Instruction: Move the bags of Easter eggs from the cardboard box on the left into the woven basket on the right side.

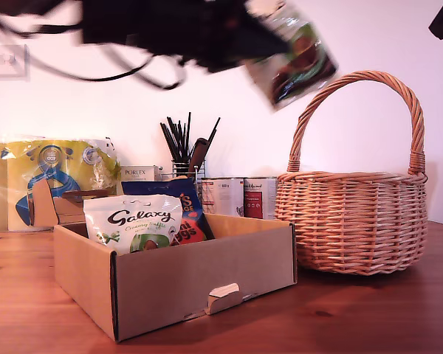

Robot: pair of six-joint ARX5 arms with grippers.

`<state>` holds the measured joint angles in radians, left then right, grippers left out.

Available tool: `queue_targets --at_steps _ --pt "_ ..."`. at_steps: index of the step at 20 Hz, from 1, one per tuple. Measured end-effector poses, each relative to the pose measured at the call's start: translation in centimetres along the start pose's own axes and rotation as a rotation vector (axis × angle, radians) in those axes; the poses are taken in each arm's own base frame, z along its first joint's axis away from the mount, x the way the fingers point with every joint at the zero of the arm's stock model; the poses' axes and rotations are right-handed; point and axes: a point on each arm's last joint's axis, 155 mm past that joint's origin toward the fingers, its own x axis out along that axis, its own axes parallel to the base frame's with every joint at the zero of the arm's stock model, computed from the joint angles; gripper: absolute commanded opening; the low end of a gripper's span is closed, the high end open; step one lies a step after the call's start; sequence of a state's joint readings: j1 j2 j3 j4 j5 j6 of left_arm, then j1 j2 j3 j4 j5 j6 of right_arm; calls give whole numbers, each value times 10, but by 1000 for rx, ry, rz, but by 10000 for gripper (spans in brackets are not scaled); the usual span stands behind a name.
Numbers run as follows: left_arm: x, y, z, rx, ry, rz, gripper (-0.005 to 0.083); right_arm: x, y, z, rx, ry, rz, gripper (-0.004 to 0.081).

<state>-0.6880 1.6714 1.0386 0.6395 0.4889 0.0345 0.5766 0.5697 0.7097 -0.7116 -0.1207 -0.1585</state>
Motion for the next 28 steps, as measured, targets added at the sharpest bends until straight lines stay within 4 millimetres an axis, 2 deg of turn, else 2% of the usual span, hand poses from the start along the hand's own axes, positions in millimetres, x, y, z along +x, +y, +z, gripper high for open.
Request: queue_targets --at_steps 3,8,10,14,17,18,21,22,24,28 --pt "26 9 -11 -6 10 -8 36 0 0 0 0 0 0 -12" --pt "68 13 -57 -36 69 -35 36 0 0 0 0 0 0 -12" --pt "82 11 -66 -42 82 -48 36 0 0 0 0 0 0 -12" --pt "96 13 -69 -49 98 -54 36 0 -1 0 -3 1 -3 -12" --pt "102 18 -82 -68 139 -46 45 0 -1 0 -8 1 -4 -12" --pt "103 18 -88 -74 153 -44 69 0 -1 0 -13 1 -4 -12" --pt "103 16 -102 -87 192 -46 350 0 -1 0 -20 1 -5 -12" --pt "103 16 -101 -84 190 -44 406 0 -1 0 -22 1 -5 -12" --pt "104 14 -101 -82 188 -47 433 0 -1 0 -23 1 -5 -12" --pt "105 15 -102 -79 195 -32 432 0 -1 0 -23 1 -5 -12"
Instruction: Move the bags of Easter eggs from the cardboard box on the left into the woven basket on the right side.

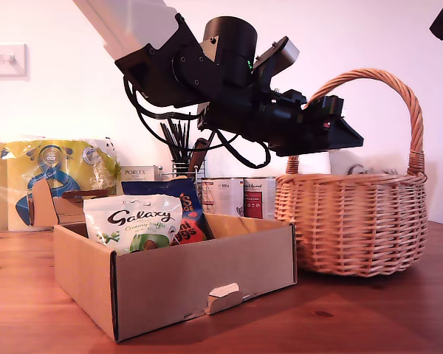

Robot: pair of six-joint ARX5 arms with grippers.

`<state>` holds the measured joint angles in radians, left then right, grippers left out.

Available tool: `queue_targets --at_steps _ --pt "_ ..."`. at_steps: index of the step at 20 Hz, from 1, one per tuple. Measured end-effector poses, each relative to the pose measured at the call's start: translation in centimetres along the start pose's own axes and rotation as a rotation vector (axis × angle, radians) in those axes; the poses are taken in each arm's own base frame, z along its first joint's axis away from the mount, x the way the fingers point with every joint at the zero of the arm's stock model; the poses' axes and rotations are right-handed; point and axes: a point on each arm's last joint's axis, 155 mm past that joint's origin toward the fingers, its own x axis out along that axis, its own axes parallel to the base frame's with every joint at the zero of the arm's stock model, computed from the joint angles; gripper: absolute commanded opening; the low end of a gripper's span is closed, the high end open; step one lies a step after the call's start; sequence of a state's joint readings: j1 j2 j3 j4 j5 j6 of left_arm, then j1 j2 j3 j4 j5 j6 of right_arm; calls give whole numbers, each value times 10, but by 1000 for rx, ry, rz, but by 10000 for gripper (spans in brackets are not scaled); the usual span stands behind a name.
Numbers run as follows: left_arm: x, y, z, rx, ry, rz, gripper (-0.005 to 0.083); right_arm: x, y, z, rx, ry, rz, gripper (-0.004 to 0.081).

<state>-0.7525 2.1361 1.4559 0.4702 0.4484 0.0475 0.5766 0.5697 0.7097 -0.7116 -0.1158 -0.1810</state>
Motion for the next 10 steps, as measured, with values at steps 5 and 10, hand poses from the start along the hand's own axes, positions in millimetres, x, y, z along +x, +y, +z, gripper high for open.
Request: queue_targets --at_steps 5,10 --pt "0 8 2 2 -1 39 426 0 0 0 0 0 0 -12" --pt "-4 7 4 -9 73 36 147 0 0 0 0 0 0 -12"
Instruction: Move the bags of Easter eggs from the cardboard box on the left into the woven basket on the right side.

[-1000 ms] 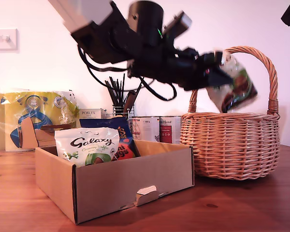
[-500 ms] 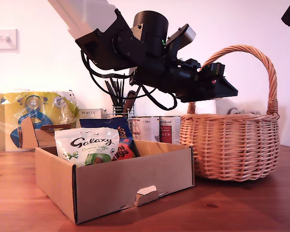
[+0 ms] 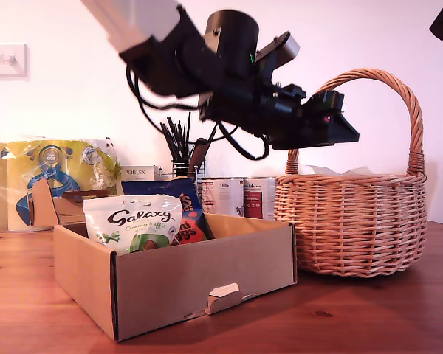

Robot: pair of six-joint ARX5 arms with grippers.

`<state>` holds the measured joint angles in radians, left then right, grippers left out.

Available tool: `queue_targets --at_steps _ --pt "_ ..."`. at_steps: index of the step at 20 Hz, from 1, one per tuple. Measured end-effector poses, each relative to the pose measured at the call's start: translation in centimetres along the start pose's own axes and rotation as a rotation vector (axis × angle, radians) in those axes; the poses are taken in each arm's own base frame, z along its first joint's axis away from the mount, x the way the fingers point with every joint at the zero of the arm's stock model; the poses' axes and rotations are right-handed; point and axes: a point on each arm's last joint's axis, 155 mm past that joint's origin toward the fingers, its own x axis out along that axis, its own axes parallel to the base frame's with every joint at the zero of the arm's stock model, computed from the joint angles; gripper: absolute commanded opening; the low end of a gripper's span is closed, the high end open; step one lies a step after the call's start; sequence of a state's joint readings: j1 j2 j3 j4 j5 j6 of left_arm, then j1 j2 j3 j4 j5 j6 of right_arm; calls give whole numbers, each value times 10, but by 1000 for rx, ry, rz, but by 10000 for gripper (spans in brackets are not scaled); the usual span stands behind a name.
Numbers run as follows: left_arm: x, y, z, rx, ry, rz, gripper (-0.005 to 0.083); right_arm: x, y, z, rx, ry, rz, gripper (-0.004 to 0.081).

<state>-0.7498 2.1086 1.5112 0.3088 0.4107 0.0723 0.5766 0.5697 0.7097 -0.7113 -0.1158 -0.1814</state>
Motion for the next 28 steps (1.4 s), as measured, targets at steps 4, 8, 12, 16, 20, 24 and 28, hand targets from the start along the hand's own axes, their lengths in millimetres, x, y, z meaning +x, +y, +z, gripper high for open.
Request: queue_targets --at_steps 4,8,12,16,20,24,28 --pt "-41 -7 0 -10 166 -11 -21 0 -1 4 -16 -18 -4 -12" --pt "-93 -16 27 1 222 -16 -21 2 -3 16 -41 -57 -12 -12" --pt "-140 -11 2 -9 266 43 -21 21 -1 14 -57 -18 18 -12" --pt "-181 -9 -58 -89 366 82 -21 51 12 20 -52 -6 117 -12" --pt "-220 -31 -111 -132 549 49 -21 82 19 7 -36 68 182 -12" --pt "-250 -54 -155 77 761 -82 17 92 28 -1 -25 101 239 -12" --pt "-264 -51 -168 297 835 -159 284 91 29 2 -25 89 242 -12"
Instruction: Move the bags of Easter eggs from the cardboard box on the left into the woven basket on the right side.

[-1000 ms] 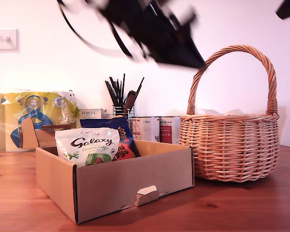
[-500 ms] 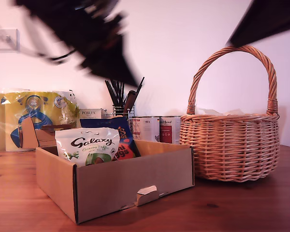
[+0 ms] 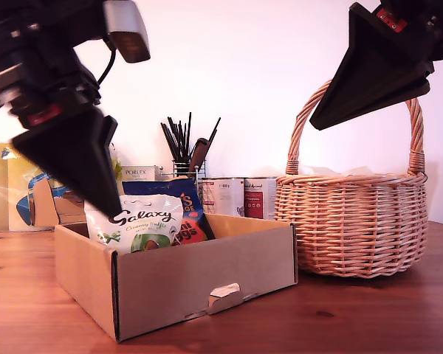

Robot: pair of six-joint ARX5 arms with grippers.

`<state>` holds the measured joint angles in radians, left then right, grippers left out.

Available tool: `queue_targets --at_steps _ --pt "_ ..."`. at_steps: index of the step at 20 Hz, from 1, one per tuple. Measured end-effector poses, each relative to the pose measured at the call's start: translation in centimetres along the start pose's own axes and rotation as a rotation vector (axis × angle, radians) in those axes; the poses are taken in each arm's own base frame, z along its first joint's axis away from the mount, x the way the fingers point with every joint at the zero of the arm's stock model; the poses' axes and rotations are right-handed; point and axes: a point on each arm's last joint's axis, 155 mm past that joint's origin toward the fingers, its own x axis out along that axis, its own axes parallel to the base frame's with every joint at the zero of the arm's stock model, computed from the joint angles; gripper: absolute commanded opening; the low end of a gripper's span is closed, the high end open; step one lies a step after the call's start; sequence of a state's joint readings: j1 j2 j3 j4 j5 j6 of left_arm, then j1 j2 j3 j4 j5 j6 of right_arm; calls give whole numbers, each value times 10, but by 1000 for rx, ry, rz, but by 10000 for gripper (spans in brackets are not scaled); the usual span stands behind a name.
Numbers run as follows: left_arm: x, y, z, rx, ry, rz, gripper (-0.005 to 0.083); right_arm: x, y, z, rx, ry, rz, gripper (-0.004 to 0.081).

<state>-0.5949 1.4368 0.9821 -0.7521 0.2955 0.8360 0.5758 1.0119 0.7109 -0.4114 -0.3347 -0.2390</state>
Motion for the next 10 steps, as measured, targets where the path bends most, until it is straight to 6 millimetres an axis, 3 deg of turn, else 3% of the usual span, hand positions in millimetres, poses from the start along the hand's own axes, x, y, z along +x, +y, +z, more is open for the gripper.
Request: queue_targets --at_steps 4,7,10 --pt "0 9 -11 263 69 45 290 0 3 1 2 -4 15 -12" --pt "0 17 -5 464 65 77 290 0 5 1 3 -6 25 -12" --pt "-1 24 1 536 49 107 289 0 5 1 3 -6 25 -12"
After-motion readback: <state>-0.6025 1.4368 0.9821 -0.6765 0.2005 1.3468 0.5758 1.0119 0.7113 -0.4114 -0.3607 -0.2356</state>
